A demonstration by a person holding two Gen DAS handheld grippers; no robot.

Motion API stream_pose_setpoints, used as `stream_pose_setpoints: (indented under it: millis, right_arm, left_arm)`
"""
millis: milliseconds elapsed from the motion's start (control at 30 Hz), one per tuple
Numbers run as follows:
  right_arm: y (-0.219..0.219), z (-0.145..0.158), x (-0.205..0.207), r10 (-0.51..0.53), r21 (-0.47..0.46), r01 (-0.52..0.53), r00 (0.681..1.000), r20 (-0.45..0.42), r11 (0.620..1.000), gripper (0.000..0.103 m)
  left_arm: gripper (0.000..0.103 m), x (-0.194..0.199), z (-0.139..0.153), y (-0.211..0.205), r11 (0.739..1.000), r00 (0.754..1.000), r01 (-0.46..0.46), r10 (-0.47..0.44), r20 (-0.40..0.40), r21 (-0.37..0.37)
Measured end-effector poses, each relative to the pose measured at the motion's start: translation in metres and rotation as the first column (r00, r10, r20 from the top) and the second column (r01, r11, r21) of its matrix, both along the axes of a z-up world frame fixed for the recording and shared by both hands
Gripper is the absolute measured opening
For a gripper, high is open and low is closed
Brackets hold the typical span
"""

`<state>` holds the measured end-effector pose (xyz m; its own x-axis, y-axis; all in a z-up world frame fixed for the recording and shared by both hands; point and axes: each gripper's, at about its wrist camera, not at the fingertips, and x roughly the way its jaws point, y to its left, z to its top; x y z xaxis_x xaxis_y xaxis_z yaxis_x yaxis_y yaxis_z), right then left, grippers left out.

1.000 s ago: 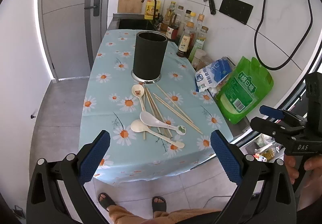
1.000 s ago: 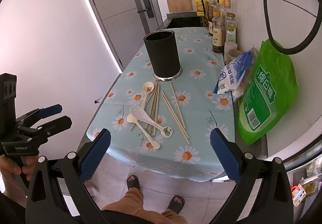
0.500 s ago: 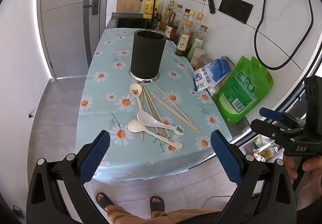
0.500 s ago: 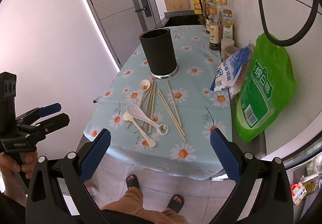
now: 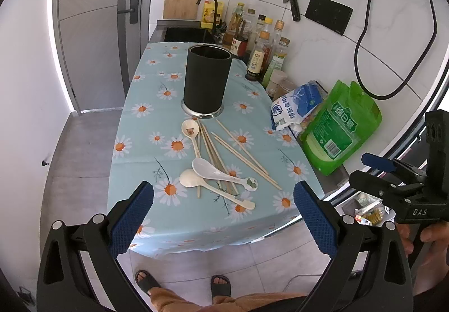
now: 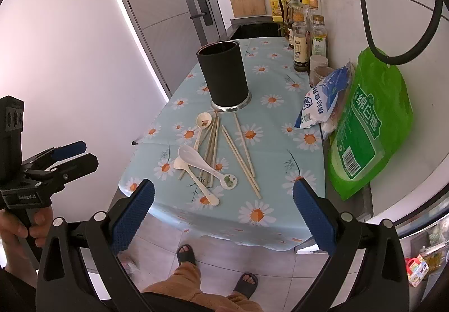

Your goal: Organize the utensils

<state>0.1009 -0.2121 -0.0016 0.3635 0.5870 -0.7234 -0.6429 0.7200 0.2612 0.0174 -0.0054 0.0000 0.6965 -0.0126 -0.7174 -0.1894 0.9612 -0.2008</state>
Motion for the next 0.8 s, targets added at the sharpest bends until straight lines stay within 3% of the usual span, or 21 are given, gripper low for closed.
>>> stream_pose_setpoints:
  millis: [500,633,800]
  right_arm:
    - [0.001,-0.003,0.003,0.036,0.019,-0.035,0.999,-0.018,0.999,0.098]
    - [0.011,-0.012,0.012,0.088,0.014,-0.088,0.995,-0.049,0.996,0.098]
    - [0.03,-0.027,0.029,0.174,-0.001,-0.175,0.983,-0.058,0.985,0.086]
  left_arm:
    - [0.097,-0.003,0.0,0.001,1.0,0.999,-0.03,0.03,-0.018,-0.009]
    - [0.096,-0.003,-0.011,0.004,0.997,0.998,-0.058,0.056,-0.041,-0.051]
    - [0.096,-0.006,-0.031,0.017,0.987,0.993,-0.103,0.096,-0.061,-0.124]
